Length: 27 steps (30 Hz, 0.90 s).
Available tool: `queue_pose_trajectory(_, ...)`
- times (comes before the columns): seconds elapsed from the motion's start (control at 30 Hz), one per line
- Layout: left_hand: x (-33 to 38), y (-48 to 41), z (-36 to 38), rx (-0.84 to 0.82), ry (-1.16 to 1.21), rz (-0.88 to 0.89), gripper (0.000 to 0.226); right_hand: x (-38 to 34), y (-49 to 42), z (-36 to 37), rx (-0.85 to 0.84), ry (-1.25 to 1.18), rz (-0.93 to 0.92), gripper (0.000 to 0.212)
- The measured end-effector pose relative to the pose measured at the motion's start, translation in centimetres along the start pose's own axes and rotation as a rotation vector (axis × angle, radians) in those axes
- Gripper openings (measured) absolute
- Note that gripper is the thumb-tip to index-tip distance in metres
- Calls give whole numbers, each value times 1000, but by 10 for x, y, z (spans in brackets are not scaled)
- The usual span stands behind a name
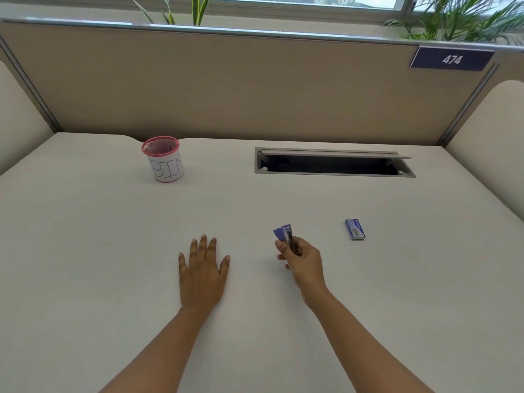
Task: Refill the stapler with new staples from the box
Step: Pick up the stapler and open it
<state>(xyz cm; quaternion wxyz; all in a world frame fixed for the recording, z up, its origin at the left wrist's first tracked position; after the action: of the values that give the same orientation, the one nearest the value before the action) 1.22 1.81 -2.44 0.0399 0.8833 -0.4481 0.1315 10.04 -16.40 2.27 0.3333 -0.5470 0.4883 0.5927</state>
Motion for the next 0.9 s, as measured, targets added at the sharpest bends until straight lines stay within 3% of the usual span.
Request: queue_pose_trajectory(0.9, 0, 0, 0, 20, -1, 3, 88, -2, -5, 4, -23, 93, -38, 13)
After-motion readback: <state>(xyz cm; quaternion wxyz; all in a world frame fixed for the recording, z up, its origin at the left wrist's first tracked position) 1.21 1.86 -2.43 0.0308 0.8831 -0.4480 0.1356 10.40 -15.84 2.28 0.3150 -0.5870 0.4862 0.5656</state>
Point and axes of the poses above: each hand's wrist, its own y-axis away from the middle knuckle, its own z-axis out of the palm, x = y × z, the point moved 5 cm from there along -y, towards the middle knuckle, and after that the axes turned 1 degree about -x, right-handed, at the moved point
